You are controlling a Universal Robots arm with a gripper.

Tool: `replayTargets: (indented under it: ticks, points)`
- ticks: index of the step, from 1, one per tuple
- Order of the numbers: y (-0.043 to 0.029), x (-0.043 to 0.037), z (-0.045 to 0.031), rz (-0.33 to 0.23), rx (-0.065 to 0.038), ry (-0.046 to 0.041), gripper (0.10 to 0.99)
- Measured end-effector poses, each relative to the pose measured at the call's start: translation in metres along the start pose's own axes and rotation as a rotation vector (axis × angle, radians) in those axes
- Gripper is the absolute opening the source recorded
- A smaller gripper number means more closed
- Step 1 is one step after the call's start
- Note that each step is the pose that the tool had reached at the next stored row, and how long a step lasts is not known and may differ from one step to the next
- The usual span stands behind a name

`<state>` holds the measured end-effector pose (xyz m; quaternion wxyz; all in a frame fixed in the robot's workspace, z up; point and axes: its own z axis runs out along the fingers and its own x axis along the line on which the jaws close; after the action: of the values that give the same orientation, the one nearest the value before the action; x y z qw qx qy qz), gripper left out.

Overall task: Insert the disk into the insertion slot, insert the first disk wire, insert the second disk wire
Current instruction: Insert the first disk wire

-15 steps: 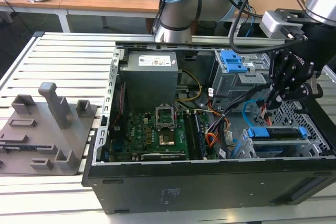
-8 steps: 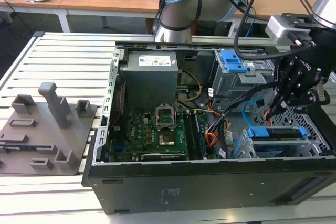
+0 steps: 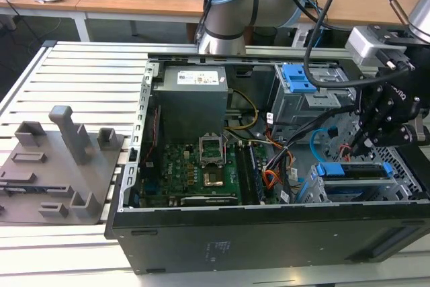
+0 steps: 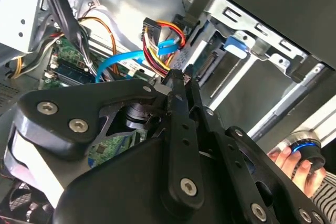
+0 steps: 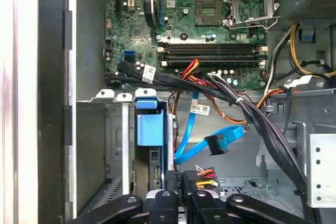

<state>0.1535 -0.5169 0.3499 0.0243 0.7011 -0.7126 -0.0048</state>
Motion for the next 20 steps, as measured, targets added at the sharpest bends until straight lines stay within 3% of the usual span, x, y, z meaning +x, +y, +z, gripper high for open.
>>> replayTargets:
  ticks: [2,10,20]
  points:
    - [-0.0001,0.0062,0.0002,0.0,0.0,-0.0001,0.165]
    - [-0.0003,0.0156,0.0004,0.0,0.0,0.0,0.165]
    - [-0.0082,0.015,0.0042,0.0,-0.001,-0.0001,0.165]
